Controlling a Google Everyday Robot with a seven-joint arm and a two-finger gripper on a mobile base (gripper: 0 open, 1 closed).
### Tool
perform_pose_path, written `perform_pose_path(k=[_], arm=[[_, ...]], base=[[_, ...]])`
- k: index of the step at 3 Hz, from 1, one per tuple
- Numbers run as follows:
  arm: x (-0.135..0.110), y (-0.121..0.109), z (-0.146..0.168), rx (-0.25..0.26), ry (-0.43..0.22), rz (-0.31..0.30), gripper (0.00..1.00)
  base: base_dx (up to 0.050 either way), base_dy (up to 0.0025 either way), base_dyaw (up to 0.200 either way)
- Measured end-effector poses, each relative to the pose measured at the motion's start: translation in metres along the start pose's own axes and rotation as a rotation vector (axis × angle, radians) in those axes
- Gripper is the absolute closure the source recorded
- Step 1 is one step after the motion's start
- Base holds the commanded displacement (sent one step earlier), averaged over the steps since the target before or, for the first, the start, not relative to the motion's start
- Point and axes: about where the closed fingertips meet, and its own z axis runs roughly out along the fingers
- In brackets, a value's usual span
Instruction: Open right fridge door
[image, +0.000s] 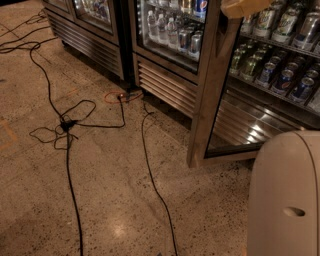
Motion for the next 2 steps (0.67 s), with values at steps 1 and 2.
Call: perform_pose_path(k=[1,2], arm=[[0.0050,0.0010,-0.0027,0.000,0.000,0.000,1.00],[0.0056,0.0011,-0.0031,0.001,0.000,0.000,1.00]], base=[[0.000,0.00000,0.000],[0.000,0.00000,0.000]])
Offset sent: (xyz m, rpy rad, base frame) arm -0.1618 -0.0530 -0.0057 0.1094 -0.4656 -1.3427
